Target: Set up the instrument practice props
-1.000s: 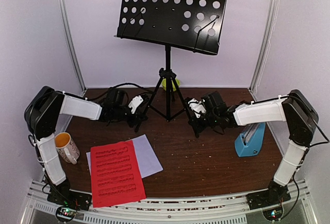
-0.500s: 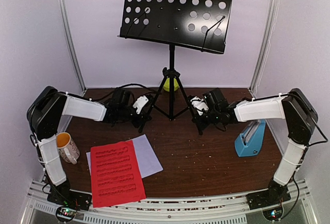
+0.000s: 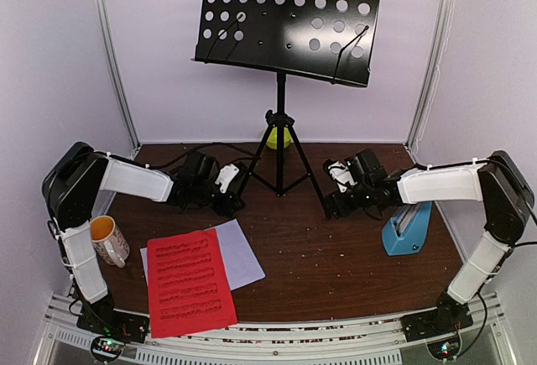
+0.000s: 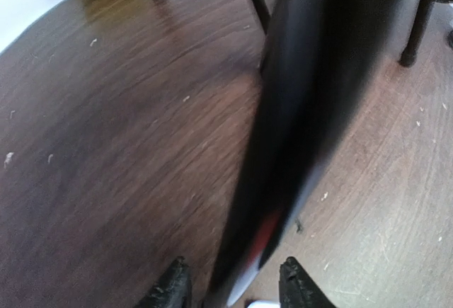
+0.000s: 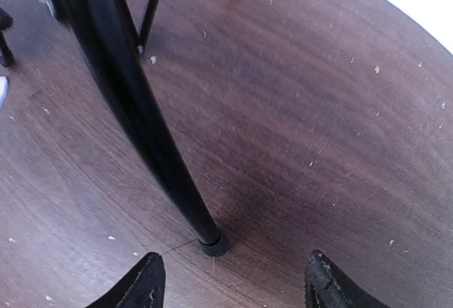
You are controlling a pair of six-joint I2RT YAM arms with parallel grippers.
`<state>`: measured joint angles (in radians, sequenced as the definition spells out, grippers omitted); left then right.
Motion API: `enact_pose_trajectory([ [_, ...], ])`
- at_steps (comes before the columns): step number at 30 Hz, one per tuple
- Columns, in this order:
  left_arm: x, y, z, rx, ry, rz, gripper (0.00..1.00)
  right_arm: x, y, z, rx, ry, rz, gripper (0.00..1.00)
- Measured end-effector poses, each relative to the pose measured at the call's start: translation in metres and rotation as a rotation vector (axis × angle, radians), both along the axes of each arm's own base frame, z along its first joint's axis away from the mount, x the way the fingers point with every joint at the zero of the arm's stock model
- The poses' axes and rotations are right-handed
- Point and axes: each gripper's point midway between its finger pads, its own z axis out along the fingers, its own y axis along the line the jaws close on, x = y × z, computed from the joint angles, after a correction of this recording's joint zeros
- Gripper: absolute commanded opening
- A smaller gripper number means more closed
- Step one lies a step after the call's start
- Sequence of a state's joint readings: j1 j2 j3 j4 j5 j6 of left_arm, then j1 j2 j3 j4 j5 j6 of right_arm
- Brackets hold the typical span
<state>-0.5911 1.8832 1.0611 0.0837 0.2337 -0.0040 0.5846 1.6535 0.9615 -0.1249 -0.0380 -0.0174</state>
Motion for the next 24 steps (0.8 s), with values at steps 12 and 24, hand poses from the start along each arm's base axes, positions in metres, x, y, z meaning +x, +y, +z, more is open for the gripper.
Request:
enact_pose_trajectory([
  [12, 0.001, 0.048, 0.106, -0.037, -0.117, 0.271, 0.98, -0.005, -0.004, 0.093, 0.175, -0.159, -0.052, 0.91],
  [24, -0.057, 0.110, 0.078, -0.020, 0.145, 0.502, 0.98, -0.062, 0.055, 0.090, 0.336, 0.039, 0.001, 0.89],
])
